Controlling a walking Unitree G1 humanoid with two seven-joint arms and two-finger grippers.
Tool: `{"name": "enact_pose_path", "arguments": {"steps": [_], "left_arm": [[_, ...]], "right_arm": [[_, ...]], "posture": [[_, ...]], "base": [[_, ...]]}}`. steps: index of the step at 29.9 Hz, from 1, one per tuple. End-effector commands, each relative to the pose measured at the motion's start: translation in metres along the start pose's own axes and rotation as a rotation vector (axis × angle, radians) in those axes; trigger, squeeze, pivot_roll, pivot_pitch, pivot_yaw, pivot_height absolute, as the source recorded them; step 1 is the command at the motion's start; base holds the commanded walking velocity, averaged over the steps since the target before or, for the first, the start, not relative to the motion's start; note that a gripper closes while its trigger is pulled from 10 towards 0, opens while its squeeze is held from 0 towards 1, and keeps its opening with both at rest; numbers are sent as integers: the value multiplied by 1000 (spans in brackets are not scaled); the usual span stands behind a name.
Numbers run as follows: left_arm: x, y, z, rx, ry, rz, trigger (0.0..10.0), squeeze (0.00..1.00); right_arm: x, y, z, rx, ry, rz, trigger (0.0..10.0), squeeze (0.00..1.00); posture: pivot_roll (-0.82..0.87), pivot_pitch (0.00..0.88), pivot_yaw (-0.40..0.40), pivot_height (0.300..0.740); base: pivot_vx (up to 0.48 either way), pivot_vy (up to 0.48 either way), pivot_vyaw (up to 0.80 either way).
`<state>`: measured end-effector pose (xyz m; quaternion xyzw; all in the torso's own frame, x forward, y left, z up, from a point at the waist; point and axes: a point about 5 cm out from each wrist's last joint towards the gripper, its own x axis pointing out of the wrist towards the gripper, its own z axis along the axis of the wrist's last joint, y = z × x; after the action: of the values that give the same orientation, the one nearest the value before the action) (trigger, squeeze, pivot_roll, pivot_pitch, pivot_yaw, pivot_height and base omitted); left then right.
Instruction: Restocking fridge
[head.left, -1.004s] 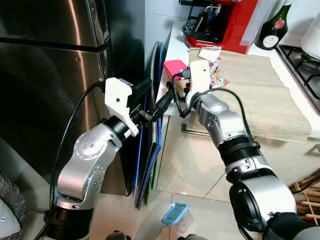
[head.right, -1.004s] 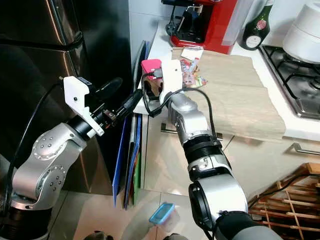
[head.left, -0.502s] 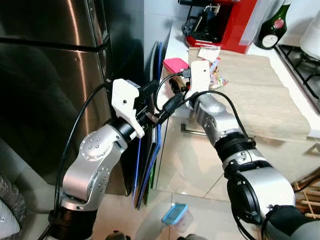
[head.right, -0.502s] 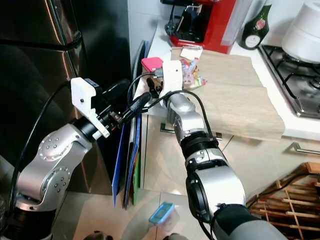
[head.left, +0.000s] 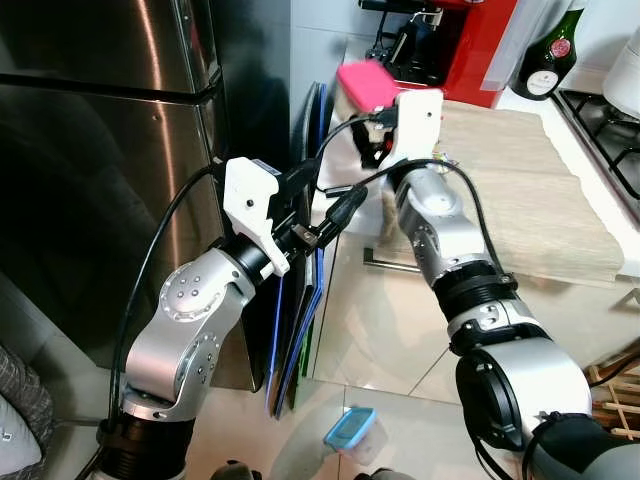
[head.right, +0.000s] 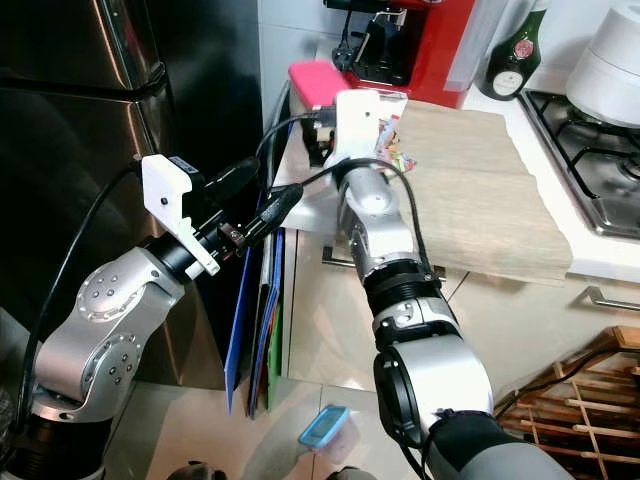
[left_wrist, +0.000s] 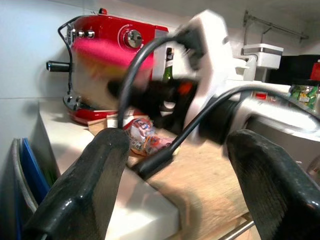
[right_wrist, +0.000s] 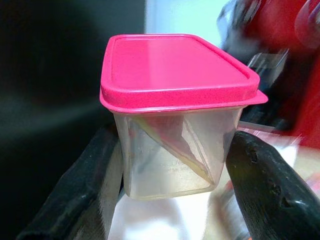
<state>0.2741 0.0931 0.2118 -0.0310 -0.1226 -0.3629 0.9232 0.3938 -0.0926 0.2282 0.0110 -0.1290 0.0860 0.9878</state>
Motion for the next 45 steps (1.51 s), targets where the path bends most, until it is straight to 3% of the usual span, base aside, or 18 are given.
{"name": "enact_pose_path", "arguments": {"steps": [1, 4, 6, 7, 8, 12, 14, 17, 18, 19, 23, 26, 30, 37, 45], "left_arm": [[2, 1, 1, 23, 1, 5, 10000, 0], [2, 9, -6, 47, 31, 91, 10000, 0], [2, 11, -8, 56, 35, 119, 10000, 0], [3, 16, -12, 55, 46, 187, 10000, 0], [3, 16, -12, 55, 46, 187, 10000, 0], [5, 12, -15, 39, 28, 208, 10000, 0], [5, 8, -17, 41, 23, 209, 10000, 0], [5, 8, -18, 46, 24, 222, 10000, 0], [7, 11, -18, 71, 24, 269, 10000, 0], [8, 12, -18, 75, 22, 286, 10000, 0], [12, 17, -18, 86, 23, 322, 10000, 0], [15, 19, -21, 97, 30, 338, 10000, 0], [17, 20, -23, 104, 28, 352, 10000, 0], [21, 24, -23, 106, 19, 367, 10000, 0], [23, 25, -23, 109, 12, 362, 10000, 0]], "right_arm": [[-2, -13, 25, -50, -149, -66, 0, 0], [-16, -32, 42, -123, -279, -159, 0, 0], [-20, -37, 45, -159, -310, -182, 0, 0], [-35, -54, 50, -225, -371, -262, 0, 0], [-35, -54, 50, -225, -371, -262, 0, 0], [-63, -75, 49, -325, -408, -378, 0, 0], [-85, -80, 38, -381, -380, -413, 0, 0], [-95, -80, 31, -398, -373, -411, 0, 0], [-114, -80, 7, -456, -317, -376, 0, 0], [-120, -82, -2, -448, -276, -385, 0, 0], [-126, -85, -12, -386, -210, -436, 0, 0], [-120, -81, -4, -345, -225, -434, 0, 0], [-112, -75, -10, -247, -177, -404, 0, 0], [-104, -61, -15, -214, -137, -314, 0, 0], [-103, -61, -16, -216, -125, -309, 0, 0]], "posture": [[41, 0, -55, 740], [33, 0, -59, 740], [26, 0, -58, 740], [15, 0, -55, 740], [15, 0, -55, 740], [-4, 0, -53, 740], [-30, 0, -48, 740], [-37, 0, -46, 740], [-39, 0, -47, 740], [-38, 0, -46, 740], [-44, 0, -38, 740], [-55, 0, -34, 740], [-61, 0, -33, 740], [-65, 0, -32, 740], [-66, 0, -32, 740]], "base": [[0, 0, 0], [0, 0, 0], [0, 0, 0], [0, 0, 0], [0, 0, 0], [0, 0, 0], [0, 0, 0], [0, 0, 0], [0, 0, 0], [0, 0, 0], [0, 0, 0], [-192, 0, 0], [-306, 0, 0], [-304, 0, 0], [-312, 0, 0]]}}
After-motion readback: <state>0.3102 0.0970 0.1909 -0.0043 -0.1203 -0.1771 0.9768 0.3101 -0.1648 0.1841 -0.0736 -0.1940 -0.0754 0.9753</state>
